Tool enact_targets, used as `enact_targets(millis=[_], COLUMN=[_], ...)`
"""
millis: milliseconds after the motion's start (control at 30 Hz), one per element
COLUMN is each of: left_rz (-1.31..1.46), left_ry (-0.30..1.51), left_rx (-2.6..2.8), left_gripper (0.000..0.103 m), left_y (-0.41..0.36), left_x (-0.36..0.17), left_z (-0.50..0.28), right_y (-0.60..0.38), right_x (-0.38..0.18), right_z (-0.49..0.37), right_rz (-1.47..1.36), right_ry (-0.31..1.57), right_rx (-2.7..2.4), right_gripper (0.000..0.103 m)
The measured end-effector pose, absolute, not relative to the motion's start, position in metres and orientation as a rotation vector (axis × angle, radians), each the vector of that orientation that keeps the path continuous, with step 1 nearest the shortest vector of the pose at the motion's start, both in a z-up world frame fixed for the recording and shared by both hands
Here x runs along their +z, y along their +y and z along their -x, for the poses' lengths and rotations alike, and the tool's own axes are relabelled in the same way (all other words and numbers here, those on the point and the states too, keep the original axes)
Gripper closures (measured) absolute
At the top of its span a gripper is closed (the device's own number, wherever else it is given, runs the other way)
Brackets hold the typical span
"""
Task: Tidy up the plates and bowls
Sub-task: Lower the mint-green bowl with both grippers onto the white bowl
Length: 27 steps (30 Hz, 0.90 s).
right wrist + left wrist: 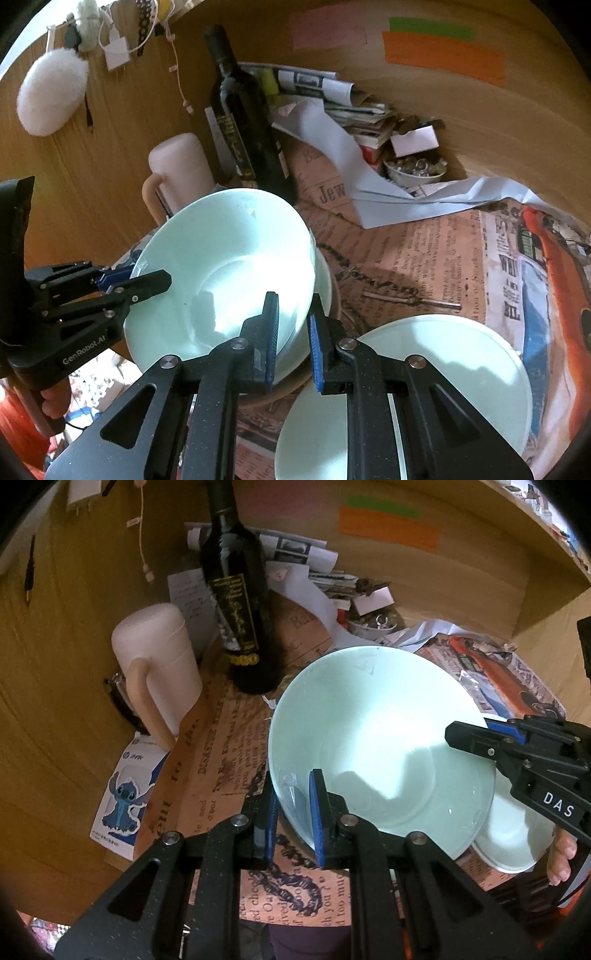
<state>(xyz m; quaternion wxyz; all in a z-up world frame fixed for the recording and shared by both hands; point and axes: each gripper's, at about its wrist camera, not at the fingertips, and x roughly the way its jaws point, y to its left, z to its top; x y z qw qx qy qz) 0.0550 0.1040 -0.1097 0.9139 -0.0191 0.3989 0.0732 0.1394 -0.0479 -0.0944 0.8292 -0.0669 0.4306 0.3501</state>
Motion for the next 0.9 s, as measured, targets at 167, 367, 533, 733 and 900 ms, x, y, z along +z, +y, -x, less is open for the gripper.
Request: enact_targets(millis=[167,367,533,733,900], left_rz=[0.033,0.011,-0.001,-0.003,-0.012], left_ry=[0.829,0.827,0.847,0.858,0.855], left_rx=[0.158,0.16,0.166,0.171,0.174], left_gripper=[0.087,0.087,0.087,0.084,0.084], left_y=[0.107,0.105,0.104,0.105,0.106], left_x=[-0.113,-0.114,-0.117,-0.118,-0.117], left_z=[-0.054,-0.055,-0.058,-0.061,-0.061], right_y=[-0.045,-0.042,-0.033,-0.032,-0.031], right_x=[-0.098,-0.097,-0.095,-0.094,-0.09], right_z=[-0.14,-0.138,-0.132,-0.133,-0.133], right_rz=[0.153,0.195,0.28,0.303,0.308], right_ry=[0.923,0.901,0.853,0.847,0.817], right_rx=[0.738,0.725,0.698,0.705,0.692], right_gripper=[0.089,0.087,0.085,0.077,0.059])
